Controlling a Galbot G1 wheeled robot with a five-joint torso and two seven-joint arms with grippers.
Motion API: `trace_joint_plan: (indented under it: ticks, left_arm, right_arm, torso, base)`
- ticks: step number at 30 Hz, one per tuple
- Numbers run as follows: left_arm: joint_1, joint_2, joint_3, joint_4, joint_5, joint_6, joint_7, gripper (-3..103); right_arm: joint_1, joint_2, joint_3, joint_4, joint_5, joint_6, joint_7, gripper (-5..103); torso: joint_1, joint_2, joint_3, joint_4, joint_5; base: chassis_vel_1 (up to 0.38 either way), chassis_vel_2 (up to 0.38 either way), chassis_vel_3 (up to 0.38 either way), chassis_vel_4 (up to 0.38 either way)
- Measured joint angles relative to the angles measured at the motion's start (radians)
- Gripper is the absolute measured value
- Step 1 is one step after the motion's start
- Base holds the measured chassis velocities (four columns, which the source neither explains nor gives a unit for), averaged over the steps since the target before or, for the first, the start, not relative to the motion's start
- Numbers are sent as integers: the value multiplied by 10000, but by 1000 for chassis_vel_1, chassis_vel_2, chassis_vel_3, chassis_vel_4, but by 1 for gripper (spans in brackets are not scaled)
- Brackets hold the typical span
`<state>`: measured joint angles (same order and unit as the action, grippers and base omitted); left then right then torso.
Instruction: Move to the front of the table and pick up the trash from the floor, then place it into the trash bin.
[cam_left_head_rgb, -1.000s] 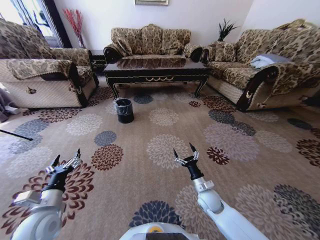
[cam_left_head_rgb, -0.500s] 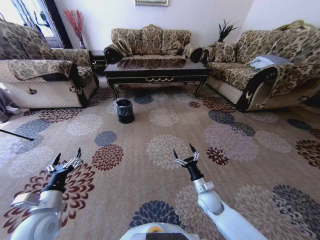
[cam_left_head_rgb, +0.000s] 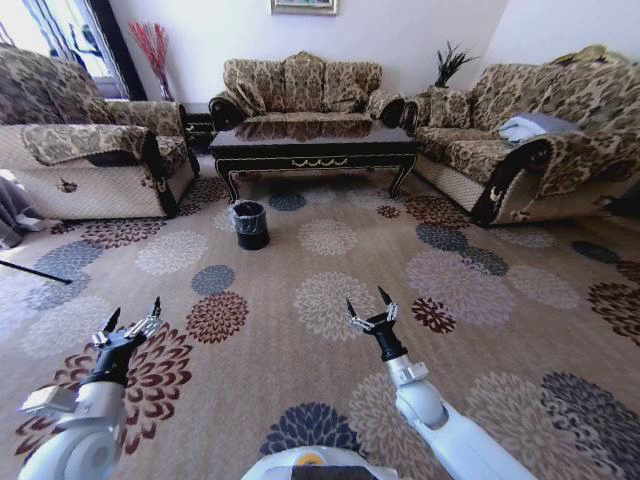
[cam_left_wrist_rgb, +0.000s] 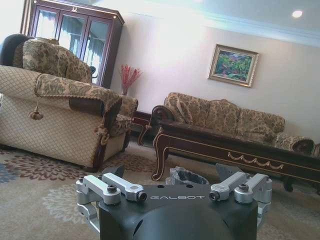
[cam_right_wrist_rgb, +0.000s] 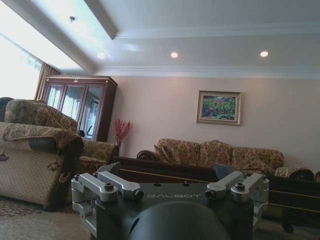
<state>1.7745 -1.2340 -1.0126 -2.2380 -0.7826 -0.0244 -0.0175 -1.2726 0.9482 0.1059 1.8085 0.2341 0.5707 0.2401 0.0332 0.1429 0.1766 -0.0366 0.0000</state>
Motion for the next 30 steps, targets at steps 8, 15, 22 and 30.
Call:
trace_joint_plan:
  ticks: [8, 15, 22, 30]
  left_arm:
    - [-44, -34, 20, -22, -65, 76, -75, 100]
    - [-80, -34, 72, -9, -58, 69, -68, 100]
    - [-101, -30, 91, 134, -9, -233, 165, 100]
    - [-95, -49, 67, 175, 31, -277, 226, 100]
  right_arm:
    - [6, 7, -7, -31, 3, 1, 0, 100]
    - [9, 26, -11, -49, 3, 2, 0, 100]
    - [7, 47, 0, -77, 2, 13, -2, 100]
    - [14, 49, -3, -80, 2, 13, -1, 100]
  torso:
    - [58, 322, 257, 0, 0]
    - [104, 513, 406, 1, 0]
    - [137, 717, 581, 6, -1]
    - [220, 1004, 781, 0, 0]
  base:
    - [24, 28, 23, 22]
    - [77, 72, 72, 62]
    - [69, 68, 60, 71]
    - [0, 0, 0, 0]
